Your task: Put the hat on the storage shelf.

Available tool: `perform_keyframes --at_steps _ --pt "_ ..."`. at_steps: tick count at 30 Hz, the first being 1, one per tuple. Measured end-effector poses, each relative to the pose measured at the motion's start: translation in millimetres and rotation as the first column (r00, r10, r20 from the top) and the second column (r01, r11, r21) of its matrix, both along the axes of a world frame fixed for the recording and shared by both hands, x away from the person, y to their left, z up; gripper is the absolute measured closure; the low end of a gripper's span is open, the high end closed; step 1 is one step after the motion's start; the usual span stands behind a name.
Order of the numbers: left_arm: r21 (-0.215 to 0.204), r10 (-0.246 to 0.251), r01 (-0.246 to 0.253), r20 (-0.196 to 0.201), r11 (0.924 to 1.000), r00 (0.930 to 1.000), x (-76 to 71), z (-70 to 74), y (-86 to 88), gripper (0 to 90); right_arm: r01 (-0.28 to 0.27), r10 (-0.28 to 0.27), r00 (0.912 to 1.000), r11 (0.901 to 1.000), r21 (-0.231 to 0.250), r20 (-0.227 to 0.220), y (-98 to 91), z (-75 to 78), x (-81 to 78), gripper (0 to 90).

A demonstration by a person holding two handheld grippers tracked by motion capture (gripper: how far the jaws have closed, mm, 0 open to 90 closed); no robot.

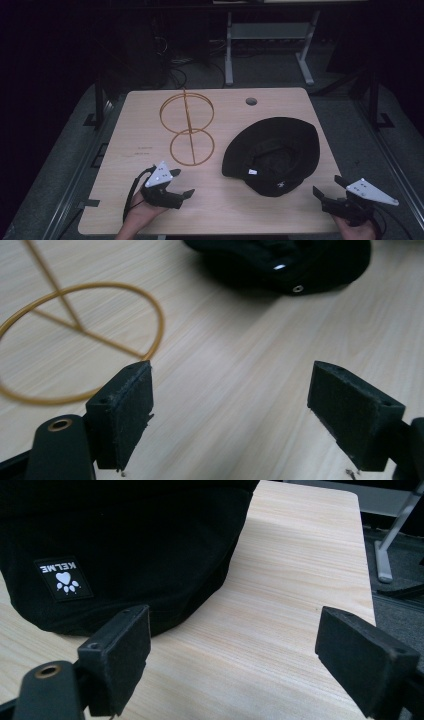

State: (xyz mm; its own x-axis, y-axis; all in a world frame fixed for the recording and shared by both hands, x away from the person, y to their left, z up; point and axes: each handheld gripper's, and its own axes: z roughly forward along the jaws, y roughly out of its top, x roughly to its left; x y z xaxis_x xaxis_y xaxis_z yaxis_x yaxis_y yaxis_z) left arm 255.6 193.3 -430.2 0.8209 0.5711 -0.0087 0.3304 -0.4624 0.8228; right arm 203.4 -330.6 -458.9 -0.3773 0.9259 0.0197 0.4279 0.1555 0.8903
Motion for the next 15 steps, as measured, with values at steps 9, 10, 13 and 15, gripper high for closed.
perform_keyframes --at_steps 9,10,13,15 --pt "-0.005 -0.092 0.092 -0.001 0.9957 0.9957 -0.6 10.2 -29.7 18.9 -0.001 0.001 1.0 1.0 0.002 0.007 -1.2 0.9 -2.6 14.0" --pt "-0.005 -0.1 0.1 -0.002 0.995 0.995 -1.0 11.2 -31.9 19.2 -0.001 0.001 1.0 1.0 0.004 0.008 -1.5 1.0 -2.9 14.0" --pt "0.0 -0.123 0.123 0.004 0.9924 0.9924 -2.0 14.3 -38.7 19.5 -0.001 0.001 1.0 1.0 0.005 0.007 -2.6 1.1 -3.7 14.0" --pt "-0.002 -0.146 0.146 0.009 0.9892 0.9892 -3.1 19.0 -47.2 19.7 -0.001 0.001 1.0 1.0 0.008 0.009 -3.0 1.2 -3.9 14.0"
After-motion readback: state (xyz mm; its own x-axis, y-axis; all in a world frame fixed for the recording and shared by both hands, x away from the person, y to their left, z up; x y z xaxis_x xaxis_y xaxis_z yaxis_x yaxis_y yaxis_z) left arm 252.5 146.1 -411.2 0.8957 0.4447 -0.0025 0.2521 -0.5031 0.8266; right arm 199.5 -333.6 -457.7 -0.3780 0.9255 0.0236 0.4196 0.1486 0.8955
